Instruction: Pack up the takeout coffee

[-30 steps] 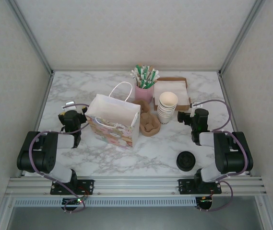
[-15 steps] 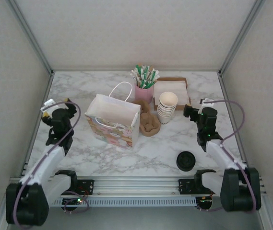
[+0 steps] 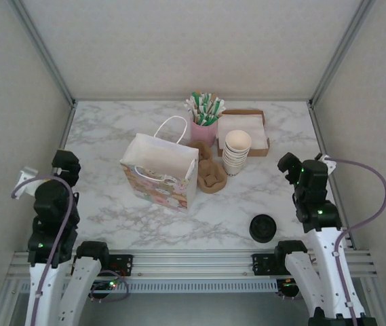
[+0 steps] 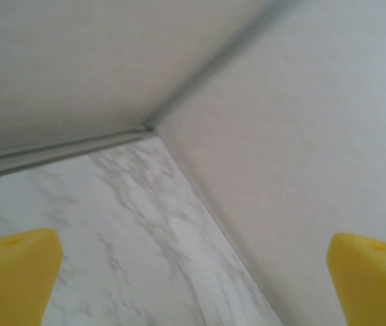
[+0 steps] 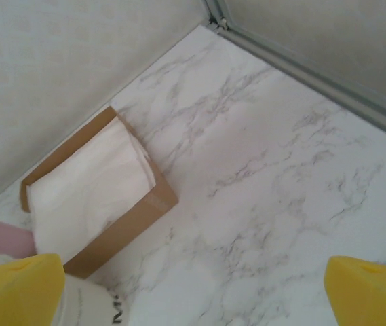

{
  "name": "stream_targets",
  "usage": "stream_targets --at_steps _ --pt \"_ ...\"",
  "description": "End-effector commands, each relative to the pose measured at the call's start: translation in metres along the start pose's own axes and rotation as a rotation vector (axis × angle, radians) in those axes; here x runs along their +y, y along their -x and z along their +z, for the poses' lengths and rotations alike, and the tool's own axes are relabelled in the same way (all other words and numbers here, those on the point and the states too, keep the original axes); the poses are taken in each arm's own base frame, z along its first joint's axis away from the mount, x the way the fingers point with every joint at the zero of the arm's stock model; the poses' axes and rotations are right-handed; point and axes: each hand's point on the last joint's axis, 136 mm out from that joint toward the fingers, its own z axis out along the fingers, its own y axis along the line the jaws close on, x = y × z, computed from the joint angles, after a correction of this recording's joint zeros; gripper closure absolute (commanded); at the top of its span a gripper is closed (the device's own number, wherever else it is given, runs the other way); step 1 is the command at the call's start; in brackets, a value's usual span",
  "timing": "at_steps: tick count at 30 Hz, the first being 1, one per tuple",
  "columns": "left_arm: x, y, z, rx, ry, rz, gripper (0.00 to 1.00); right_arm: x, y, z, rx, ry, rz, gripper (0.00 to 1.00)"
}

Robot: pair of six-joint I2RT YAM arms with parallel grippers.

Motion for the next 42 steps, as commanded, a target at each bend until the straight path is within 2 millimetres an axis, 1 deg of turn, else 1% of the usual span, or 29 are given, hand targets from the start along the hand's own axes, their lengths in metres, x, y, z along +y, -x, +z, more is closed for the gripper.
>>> stream_targets --at_steps 1,2,3,5,6,7,8,9,10,11,12,13,16,18,20,22,27,33,34,40,42 --pt "-0.059 -0.031 -0.01 0.247 -0.266 0.228 0.0 0.004 -0.013 -0.018 0.143 -0.003 0.047 0.01" --pt "-0.072 -0.045 -0.01 0.316 -0.335 0.283 0.0 0.009 -0.01 -0.023 0.159 0.014 0.046 0.01" --pt "-0.079 -0.059 -0.01 0.376 -0.383 0.319 0.0 0.015 -0.009 -0.026 0.178 0.031 0.045 0.01" --pt "-0.086 -0.077 -0.009 0.457 -0.44 0.345 0.0 0.031 -0.006 -0.033 0.218 0.091 0.031 0.01" --pt "-0.09 -0.085 -0.01 0.486 -0.475 0.355 0.0 0.04 -0.006 -0.037 0.249 0.125 0.018 0.05" --pt "-0.093 -0.09 -0.011 0.504 -0.506 0.359 0.0 0.047 -0.006 -0.039 0.276 0.149 0.005 0.12" --pt "-0.097 -0.093 -0.015 0.52 -0.542 0.359 0.0 0.052 -0.005 -0.042 0.311 0.152 -0.008 0.14" --pt "-0.101 -0.094 -0.018 0.528 -0.573 0.358 0.0 0.055 -0.006 -0.045 0.348 0.143 -0.024 0.18" --pt "-0.103 -0.096 -0.021 0.539 -0.593 0.347 0.0 0.056 -0.004 -0.046 0.375 0.13 -0.036 0.21" --pt "-0.103 -0.099 -0.022 0.551 -0.598 0.327 0.0 0.06 -0.003 -0.047 0.401 0.122 -0.05 0.25" --pt "-0.102 -0.102 -0.022 0.565 -0.6 0.307 0.0 0.063 -0.003 -0.047 0.427 0.119 -0.068 0.31" --pt "-0.101 -0.105 -0.023 0.578 -0.603 0.296 0.0 0.067 -0.001 -0.048 0.441 0.121 -0.078 0.33" --pt "-0.096 -0.111 -0.024 0.608 -0.59 0.303 0.0 0.087 0.004 -0.048 0.442 0.17 -0.125 0.48" --pt "-0.089 -0.111 -0.021 0.599 -0.554 0.315 0.0 0.104 0.009 -0.048 0.427 0.21 -0.178 0.53" --pt "-0.084 -0.109 -0.016 0.587 -0.514 0.304 0.0 0.116 0.011 -0.048 0.434 0.217 -0.222 0.53" --pt "-0.083 -0.11 -0.017 0.591 -0.513 0.3 0.0 0.126 0.01 -0.044 0.454 0.22 -0.251 0.53" --pt "-0.081 -0.11 -0.018 0.592 -0.512 0.288 0.0 0.144 -0.003 -0.028 0.526 0.208 -0.295 0.54" --pt "-0.081 -0.111 -0.018 0.594 -0.51 0.279 0.0 0.154 -0.01 -0.008 0.542 0.177 -0.297 0.54" --pt "-0.081 -0.111 -0.019 0.594 -0.51 0.28 0.0 0.155 -0.012 -0.005 0.547 0.174 -0.297 0.57" --pt "-0.079 -0.109 -0.018 0.586 -0.497 0.283 0.0 0.156 -0.021 0.011 0.574 0.133 -0.322 0.58" --pt "-0.079 -0.11 -0.017 0.587 -0.496 0.283 0.0 0.157 -0.024 0.015 0.584 0.133 -0.323 0.61"
